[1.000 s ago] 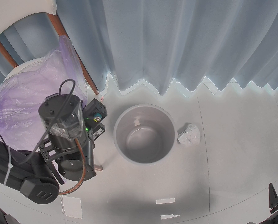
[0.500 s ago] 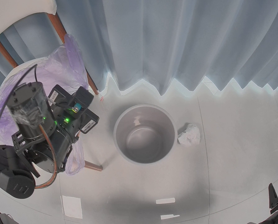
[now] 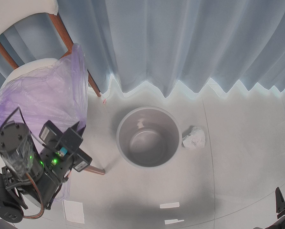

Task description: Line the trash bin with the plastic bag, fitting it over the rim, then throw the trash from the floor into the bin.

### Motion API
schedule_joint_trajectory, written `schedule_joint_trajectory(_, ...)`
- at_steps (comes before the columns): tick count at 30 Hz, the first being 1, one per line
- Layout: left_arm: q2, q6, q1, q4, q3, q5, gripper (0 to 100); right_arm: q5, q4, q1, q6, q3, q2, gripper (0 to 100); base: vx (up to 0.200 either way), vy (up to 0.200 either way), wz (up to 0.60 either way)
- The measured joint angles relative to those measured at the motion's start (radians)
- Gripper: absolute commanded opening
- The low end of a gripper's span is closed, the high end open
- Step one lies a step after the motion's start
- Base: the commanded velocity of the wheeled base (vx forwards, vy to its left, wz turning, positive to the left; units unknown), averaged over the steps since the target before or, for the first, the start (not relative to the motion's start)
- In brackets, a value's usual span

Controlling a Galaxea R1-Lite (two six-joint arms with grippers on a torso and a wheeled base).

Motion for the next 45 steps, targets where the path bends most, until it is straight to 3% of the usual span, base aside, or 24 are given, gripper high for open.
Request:
schedule_joint_trajectory(6,-0.026,-0.164,-0.023,0.002,0.077,-0.079,0,0.000,0.000,0.000,0.000,0.000,0.000,100,0.000,0.000,0.00)
schedule_joint_trajectory(15,-0.053,-0.236,0.053,0.004,0.096,-0.298,0,0.000,0.000,0.000,0.000,0.000,0.000,100,0.000,0.000,0.00)
schedule_joint_trajectory(21,-0.062,-0.420,0.086,0.029,0.052,-0.378,0,0.000,0.000,0.000,0.000,0.000,0.000,100,0.000,0.000,0.00)
schedule_joint_trajectory(27,-0.089,-0.509,0.140,0.052,0.023,-0.608,0,0.000,0.000,0.000,0.000,0.000,0.000,100,0.000,0.000,0.00)
schedule_joint_trajectory(32,-0.126,-0.592,0.259,0.053,0.037,-0.764,0,0.000,0.000,0.000,0.000,0.000,0.000,100,0.000,0.000,0.00)
schedule_joint_trajectory(38,-0.196,-0.730,0.315,0.045,0.101,-0.817,0,0.000,0.000,0.000,0.000,0.000,0.000,100,0.000,0.000,0.00)
schedule_joint_trajectory(45,-0.259,-0.779,0.240,0.041,0.133,-0.866,0,0.000,0.000,0.000,0.000,0.000,0.000,100,0.000,0.000,0.00)
